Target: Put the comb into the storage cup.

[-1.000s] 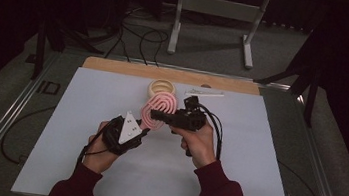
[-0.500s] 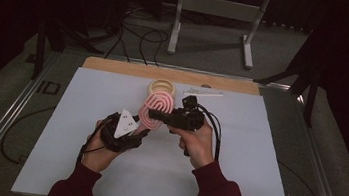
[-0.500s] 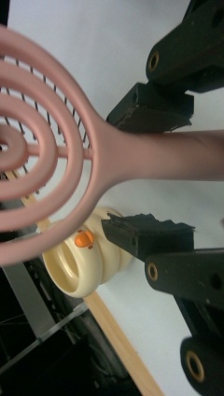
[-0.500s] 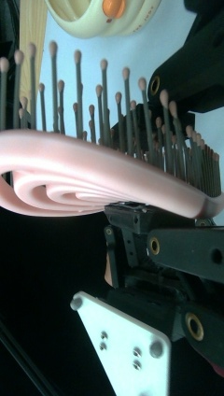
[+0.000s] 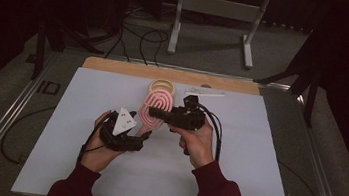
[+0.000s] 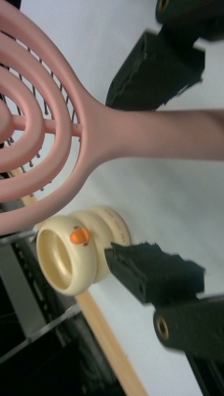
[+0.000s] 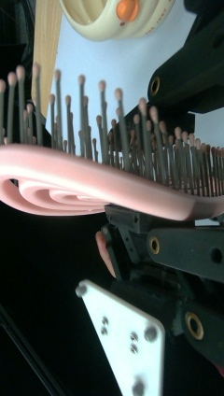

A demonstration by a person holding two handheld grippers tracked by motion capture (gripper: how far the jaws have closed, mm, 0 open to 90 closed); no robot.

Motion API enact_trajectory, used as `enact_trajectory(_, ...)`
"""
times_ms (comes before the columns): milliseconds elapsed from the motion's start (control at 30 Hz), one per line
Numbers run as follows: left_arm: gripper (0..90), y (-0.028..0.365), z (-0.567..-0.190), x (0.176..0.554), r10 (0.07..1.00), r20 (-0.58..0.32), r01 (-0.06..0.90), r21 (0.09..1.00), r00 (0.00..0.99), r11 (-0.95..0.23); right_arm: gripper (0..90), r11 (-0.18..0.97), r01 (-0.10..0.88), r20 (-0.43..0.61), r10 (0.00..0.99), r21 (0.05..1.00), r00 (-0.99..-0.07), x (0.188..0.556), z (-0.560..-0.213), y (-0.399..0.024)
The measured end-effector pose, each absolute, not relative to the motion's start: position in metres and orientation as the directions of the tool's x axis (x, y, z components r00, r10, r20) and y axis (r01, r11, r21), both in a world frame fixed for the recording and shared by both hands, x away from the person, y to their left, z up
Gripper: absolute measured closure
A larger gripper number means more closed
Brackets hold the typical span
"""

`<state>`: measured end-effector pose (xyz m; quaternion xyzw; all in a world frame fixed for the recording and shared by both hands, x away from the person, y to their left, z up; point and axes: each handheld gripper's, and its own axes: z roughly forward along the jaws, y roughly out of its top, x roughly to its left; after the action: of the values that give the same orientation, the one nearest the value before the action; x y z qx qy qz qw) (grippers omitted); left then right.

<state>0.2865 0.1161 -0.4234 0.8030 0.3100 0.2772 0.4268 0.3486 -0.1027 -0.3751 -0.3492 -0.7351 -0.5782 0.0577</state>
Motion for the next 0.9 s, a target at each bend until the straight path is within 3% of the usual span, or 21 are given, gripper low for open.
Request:
enact_trajectory(100,16.5,0.115,-0.423,0.284,0.732,0.197,0.244,0.86,0.653,-0.449,64.0,0.081,0.582,0.491,0.448,0.809,-0.747,0.35,-0.376,-0.103)
enact_trajectory(333,14.9,0.115,-0.422,0.283,0.732,0.197,0.239,0.863,0.652,-0.445,64.1,0.069,0.586,0.5,0.448,0.807,-0.741,0.351,-0.377,-0.103)
enact_trajectory(900,0.0,0.14,-0.414,0.284,0.765,0.107,0.269,0.898,0.635,-0.349,64.2,0.03,0.599,0.525,0.449,0.8,-0.723,0.356,-0.379,-0.107)
